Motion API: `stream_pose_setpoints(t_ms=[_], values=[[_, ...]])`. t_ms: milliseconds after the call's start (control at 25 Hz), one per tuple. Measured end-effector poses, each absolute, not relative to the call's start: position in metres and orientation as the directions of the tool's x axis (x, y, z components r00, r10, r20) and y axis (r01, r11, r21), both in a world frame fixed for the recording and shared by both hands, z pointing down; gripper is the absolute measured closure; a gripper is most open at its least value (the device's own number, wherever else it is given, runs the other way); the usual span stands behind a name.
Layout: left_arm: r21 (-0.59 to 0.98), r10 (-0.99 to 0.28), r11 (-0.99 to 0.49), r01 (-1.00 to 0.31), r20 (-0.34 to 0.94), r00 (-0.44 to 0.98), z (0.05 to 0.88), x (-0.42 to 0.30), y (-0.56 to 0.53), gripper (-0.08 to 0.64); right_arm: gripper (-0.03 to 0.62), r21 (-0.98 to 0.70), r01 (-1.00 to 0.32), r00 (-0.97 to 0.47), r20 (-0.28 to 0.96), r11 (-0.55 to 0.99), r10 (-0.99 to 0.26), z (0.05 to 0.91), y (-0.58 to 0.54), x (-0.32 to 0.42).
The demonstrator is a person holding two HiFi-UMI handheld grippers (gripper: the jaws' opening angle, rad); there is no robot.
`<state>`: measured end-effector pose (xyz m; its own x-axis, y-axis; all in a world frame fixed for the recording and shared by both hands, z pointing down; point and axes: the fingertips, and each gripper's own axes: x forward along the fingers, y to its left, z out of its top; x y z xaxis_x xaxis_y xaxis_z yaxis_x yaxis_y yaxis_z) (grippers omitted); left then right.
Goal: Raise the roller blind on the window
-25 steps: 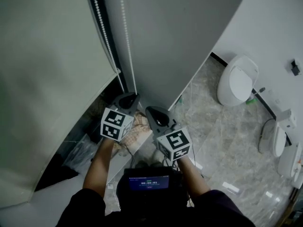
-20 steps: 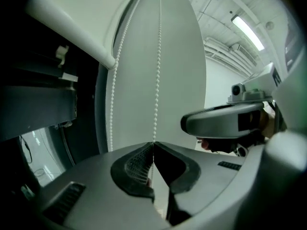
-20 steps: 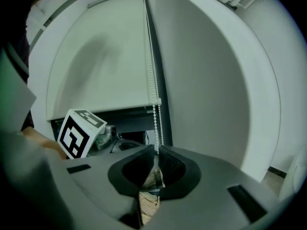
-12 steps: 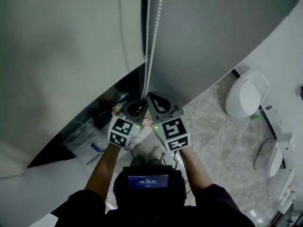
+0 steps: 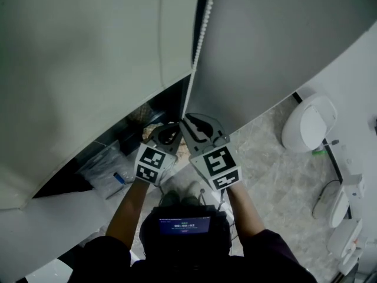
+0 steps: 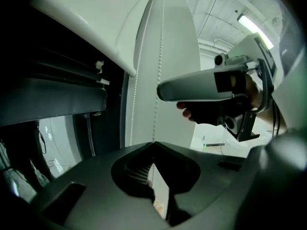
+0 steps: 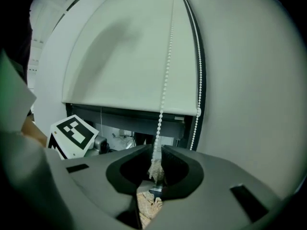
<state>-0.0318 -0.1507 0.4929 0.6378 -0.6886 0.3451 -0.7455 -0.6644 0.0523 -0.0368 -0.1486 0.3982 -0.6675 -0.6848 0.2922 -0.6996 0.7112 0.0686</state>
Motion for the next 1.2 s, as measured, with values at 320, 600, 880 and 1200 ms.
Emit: stream_pose_setpoints(t_ms=[320, 600, 880, 1200], values=[[0.075, -0.676, -0.679, -0.730, 0.325, 0.662, 0.494, -0.025, -0.140, 0.546, 0.583, 0.129, -0.731, -0.632, 0.242, 0.670, -0.736, 0.385, -0.150, -0.035], [0.110, -0.732, -0.625, -0.773, 0.263, 0.629, 0.467, -0.060, -0.140, 0.545, 0.583, 0.167, -0.739, -0.605, 0.261, 0.652, -0.752, 0.404, -0.160, -0.030], [0.016, -0.733, -0.662, -0.750, 0.199, 0.651, 0.406, -0.049, -0.136, 0.545, 0.583, 0.095, -0.714, -0.607, 0.411, 0.694, -0.680, 0.495, -0.149, -0.042], [-0.083, -0.740, -0.670, -0.737, 0.152, 0.656, 0.368, -0.036, -0.139, 0.545, 0.583, 0.050, -0.692, -0.614, 0.485, 0.720, -0.623, 0.548, -0.128, -0.061]])
